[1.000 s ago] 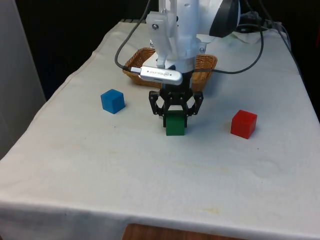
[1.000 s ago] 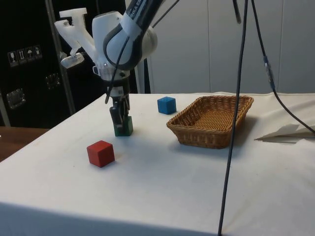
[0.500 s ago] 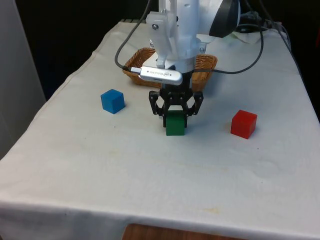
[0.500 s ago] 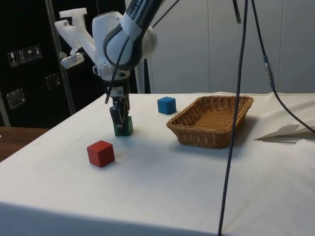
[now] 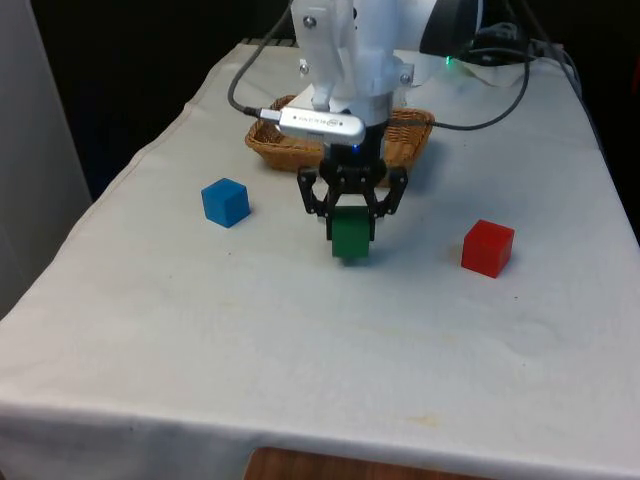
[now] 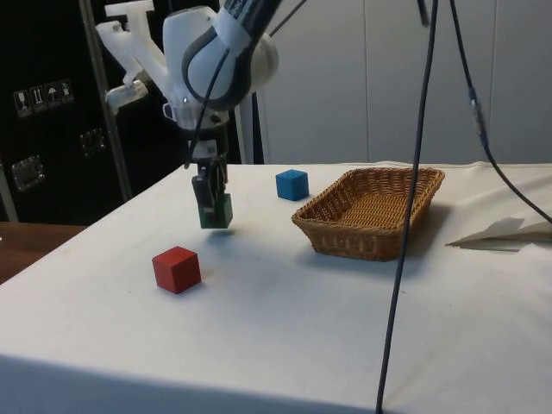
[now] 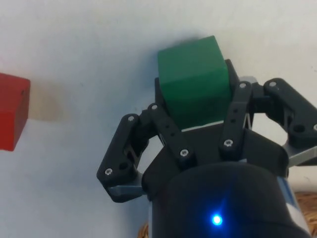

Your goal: Pick up the blue cube and place it into the basket.

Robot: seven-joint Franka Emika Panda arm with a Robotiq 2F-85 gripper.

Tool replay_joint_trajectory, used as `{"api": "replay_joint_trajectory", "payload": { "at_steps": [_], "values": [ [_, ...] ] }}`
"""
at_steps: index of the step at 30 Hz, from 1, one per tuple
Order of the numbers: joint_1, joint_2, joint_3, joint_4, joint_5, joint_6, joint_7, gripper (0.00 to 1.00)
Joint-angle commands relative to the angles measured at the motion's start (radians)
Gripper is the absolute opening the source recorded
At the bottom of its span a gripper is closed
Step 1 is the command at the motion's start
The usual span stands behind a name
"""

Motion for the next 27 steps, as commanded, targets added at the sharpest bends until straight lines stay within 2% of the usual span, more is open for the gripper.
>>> {"api": "replay_joint_trajectory", "payload": {
  "at_steps": [1,16,24,25,27],
  "values": [
    [0.002,-0.015,-0.002,-0.011,-0.002,0.003,0.003,0.0],
    [0.0,-0.101,-0.008,-0.064,0.0,0.0,-0.003,0.0],
    [0.0,-0.184,-0.014,-0.125,-0.003,0.001,-0.007,0.0],
    [0.0,-0.169,-0.012,-0.113,0.0,0.0,-0.005,0.0],
    [0.0,-0.211,-0.016,-0.145,-0.003,0.002,-0.009,0.0]
  ]
}}
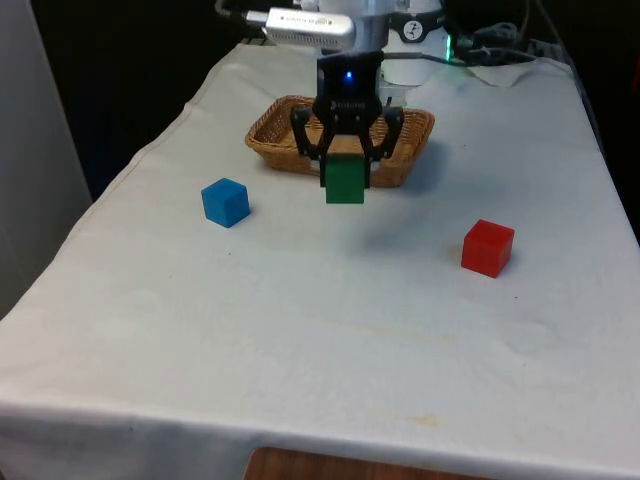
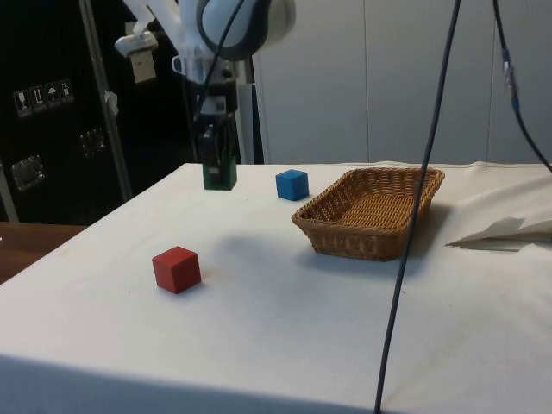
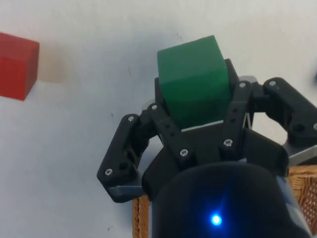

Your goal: Pick up the blue cube and place it into the basket.

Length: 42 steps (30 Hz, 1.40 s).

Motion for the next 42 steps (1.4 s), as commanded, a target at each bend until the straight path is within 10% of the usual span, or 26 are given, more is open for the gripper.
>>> {"api": "replay_joint_trajectory", "payload": {
  "at_steps": [1,42],
  "values": [
    [-0.001,-0.021,-0.002,-0.016,-0.003,0.001,-0.003,0.0],
    [-0.002,-0.354,-0.075,-0.272,-0.006,-0.002,-0.067,0.0]
  ]
}}
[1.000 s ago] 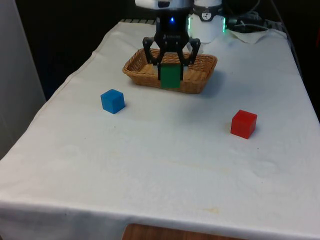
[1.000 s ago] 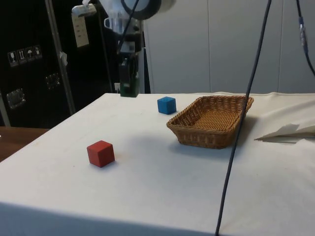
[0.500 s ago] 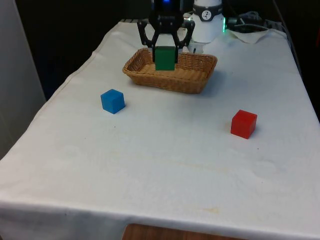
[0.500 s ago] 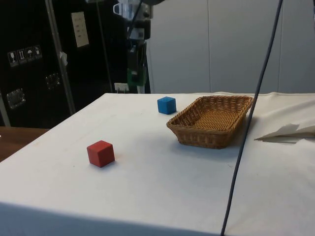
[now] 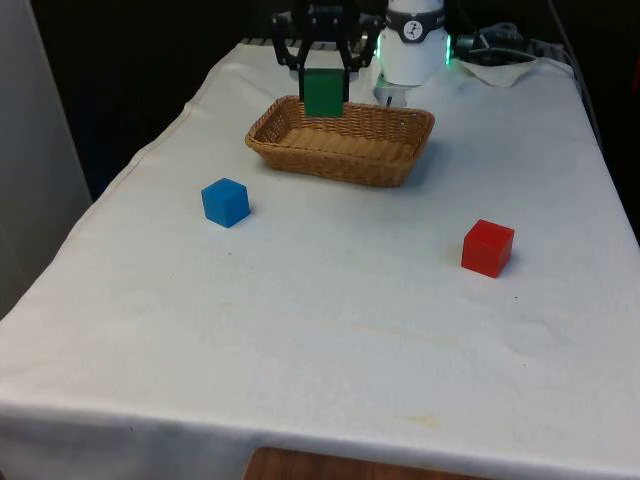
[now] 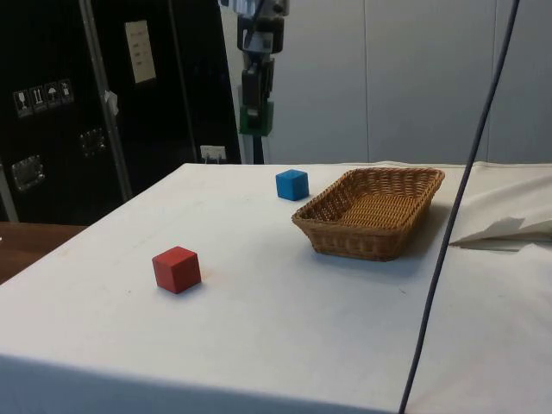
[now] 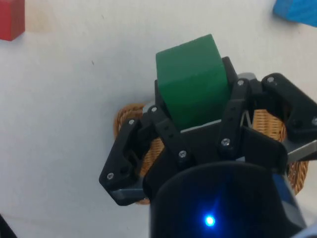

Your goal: Pick up the blue cube and place it into the basket.

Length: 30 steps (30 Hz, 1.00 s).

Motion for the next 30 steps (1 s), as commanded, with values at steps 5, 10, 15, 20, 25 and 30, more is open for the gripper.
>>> {"api": "replay_joint_trajectory", "payload": {
  "at_steps": [5,10,15,20,25,30],
  "values": [
    [-0.002,-0.03,-0.007,-0.029,-0.009,-0.003,-0.005,0.0],
    [-0.002,-0.053,-0.019,-0.048,-0.014,-0.018,-0.014,0.0],
    [-0.003,-0.067,-0.03,-0.053,-0.021,-0.045,-0.02,0.0],
    [-0.004,-0.084,-0.042,-0.064,-0.034,-0.068,-0.026,0.0],
    [-0.004,-0.107,-0.057,-0.086,-0.039,-0.082,-0.036,0.0],
    [0.0,-0.118,-0.067,-0.1,-0.031,-0.085,-0.047,0.0]
  ]
}}
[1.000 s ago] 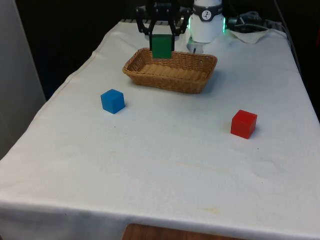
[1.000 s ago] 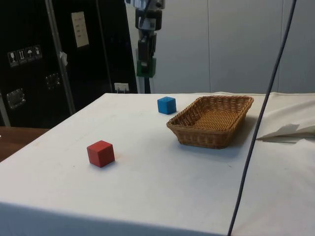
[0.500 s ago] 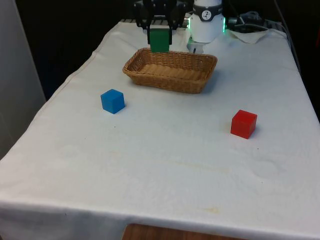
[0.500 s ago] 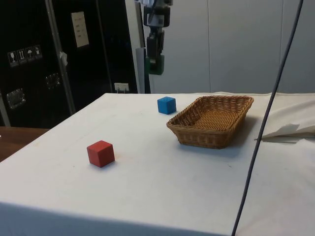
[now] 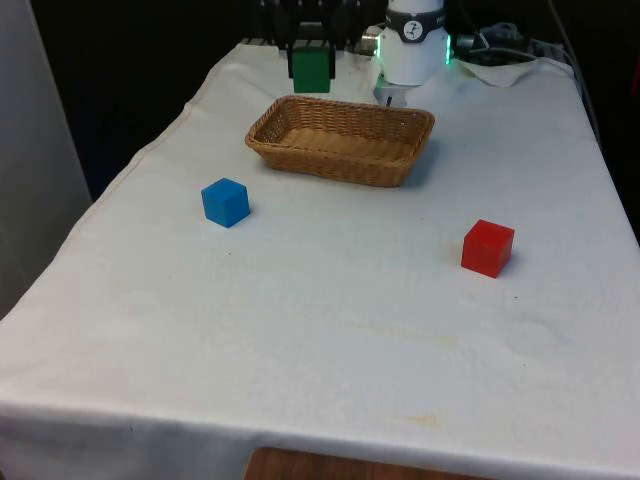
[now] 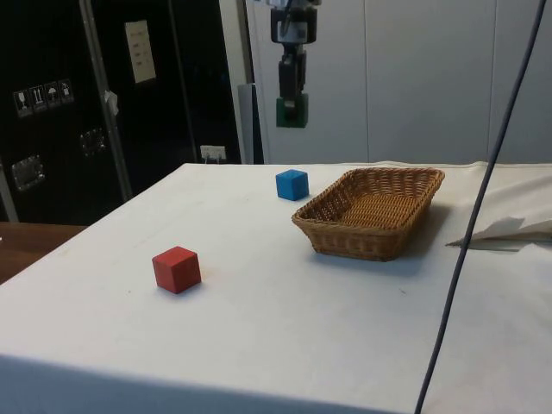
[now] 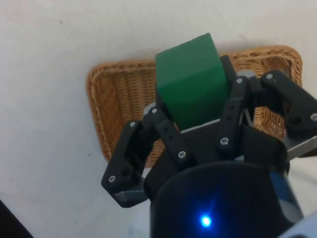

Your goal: Pick up the blue cube and place it into the basket.

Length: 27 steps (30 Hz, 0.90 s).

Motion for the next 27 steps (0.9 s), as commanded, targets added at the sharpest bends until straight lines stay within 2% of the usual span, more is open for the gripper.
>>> {"api": "replay_joint_trajectory", "payload": {
  "at_steps": [1,8,9,10,16,17,18,23,24,25,27],
  "values": [
    [-0.004,-0.014,-0.004,-0.013,-0.017,-0.007,0.003,0.0],
    [-0.005,-0.062,-0.022,-0.062,-0.034,-0.027,-0.002,0.0],
    [0.0,-0.054,-0.023,-0.056,-0.019,-0.024,-0.009,0.0],
    [-0.005,-0.069,-0.023,-0.069,-0.036,-0.028,-0.002,0.0],
    [-0.007,-0.111,-0.03,-0.113,-0.05,-0.038,-0.006,0.0],
    [-0.001,-0.105,-0.032,-0.108,-0.037,-0.037,-0.009,0.0],
    [-0.007,-0.127,-0.034,-0.129,-0.055,-0.04,-0.006,0.0],
    [-0.008,-0.172,-0.043,-0.174,-0.07,-0.048,-0.008,0.0],
    [-0.002,-0.161,-0.044,-0.166,-0.057,-0.045,-0.011,0.0],
    [-0.008,-0.179,-0.045,-0.181,-0.073,-0.051,-0.008,0.0],
    [-0.008,-0.193,-0.048,-0.194,-0.079,-0.056,-0.008,0.0]
  ]
}}
